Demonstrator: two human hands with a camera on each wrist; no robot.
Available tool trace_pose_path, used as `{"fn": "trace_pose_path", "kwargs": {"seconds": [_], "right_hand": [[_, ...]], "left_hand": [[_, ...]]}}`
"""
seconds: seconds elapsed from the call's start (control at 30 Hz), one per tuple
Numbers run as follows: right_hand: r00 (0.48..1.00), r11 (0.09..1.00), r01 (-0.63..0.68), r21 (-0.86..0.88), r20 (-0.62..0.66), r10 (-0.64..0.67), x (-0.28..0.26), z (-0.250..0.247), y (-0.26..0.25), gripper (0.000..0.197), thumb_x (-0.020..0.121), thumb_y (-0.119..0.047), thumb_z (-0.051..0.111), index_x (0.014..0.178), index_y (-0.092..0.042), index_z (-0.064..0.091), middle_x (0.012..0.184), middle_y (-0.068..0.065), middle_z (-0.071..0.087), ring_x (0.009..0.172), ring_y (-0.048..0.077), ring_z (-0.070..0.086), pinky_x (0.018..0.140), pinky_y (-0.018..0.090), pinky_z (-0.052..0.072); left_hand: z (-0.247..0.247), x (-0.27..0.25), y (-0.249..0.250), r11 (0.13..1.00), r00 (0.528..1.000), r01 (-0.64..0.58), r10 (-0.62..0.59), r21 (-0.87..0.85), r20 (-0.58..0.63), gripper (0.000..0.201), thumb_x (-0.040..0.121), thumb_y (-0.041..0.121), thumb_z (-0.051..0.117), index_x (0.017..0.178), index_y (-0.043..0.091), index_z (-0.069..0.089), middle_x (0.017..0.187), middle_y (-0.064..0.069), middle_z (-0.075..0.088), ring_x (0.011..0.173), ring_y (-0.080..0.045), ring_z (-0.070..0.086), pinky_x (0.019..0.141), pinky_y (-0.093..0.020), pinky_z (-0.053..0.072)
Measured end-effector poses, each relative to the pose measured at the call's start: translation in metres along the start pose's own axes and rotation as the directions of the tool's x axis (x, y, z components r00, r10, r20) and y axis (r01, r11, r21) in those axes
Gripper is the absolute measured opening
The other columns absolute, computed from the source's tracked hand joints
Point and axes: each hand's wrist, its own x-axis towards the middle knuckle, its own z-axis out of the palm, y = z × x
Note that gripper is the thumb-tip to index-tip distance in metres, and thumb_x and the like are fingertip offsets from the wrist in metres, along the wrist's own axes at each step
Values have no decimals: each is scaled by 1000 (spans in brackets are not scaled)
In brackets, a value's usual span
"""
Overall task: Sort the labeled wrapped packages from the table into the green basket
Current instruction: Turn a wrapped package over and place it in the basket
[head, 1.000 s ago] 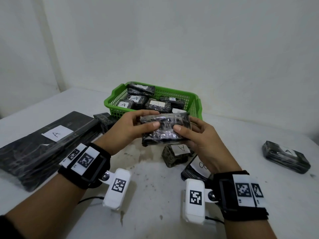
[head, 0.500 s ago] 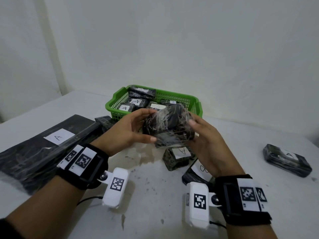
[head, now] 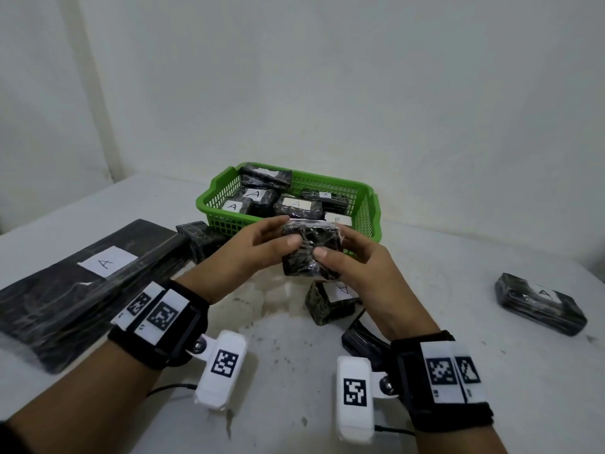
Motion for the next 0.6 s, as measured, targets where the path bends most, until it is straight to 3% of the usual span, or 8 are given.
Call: {"fn": "trace_pose_path", "kwargs": {"seconds": [0.1,0.17,0.3,0.43,0.5,0.6], "right_hand": [[999,999,-44,-6,11,44,0,0,2,109,52,-61,95,147,-23,57,136,-2,70,119,17,72,108,47,54],[999,999,-43,-31,-24,42,-1,2,2,116,45,-68,94,146,-25,58,134,-5,70,118,15,71,108,48,54],[996,998,-49,-43,-78,46,-1,5,-1,110,49,-72,92,142,-22,62,133,-2,71,119,17,71,107,48,55],[997,997,-81,19,-3,81,-1,5,0,109,53,-55,100,147,-21,57,134,1,71,119,20,72,108,45,53],[998,997,-66,27,9,66,-2,3,-2,105,57,-40,100,149,-18,54,128,0,74,114,16,74,102,37,57],[999,999,-41,4,-10,41,-4,2,-5,102,60,-34,100,149,-18,54,128,-2,74,113,13,74,91,26,59]], "left_hand": [[5,2,-2,998,997,-21,25,61,-69,87,68,47,84,143,12,56,136,-8,68,127,-26,65,113,-53,46],[7,1,-2,998,996,-19,24,64,-88,90,66,47,84,144,13,55,135,-6,68,126,-24,65,113,-52,46],[12,-3,0,996,1000,12,-12,94,0,85,74,48,85,146,15,53,137,-5,67,128,-24,64,115,-51,44],[12,-5,5,997,998,-50,52,66,-34,62,77,38,78,131,9,66,126,-11,73,118,-31,69,110,-56,48],[10,-6,7,998,999,-50,50,42,9,62,82,36,76,136,8,62,133,-14,69,125,-34,65,113,-58,44],[7,-6,6,999,998,-30,28,40,50,69,82,33,77,142,7,55,137,-14,66,129,-33,62,114,-55,43]]}}
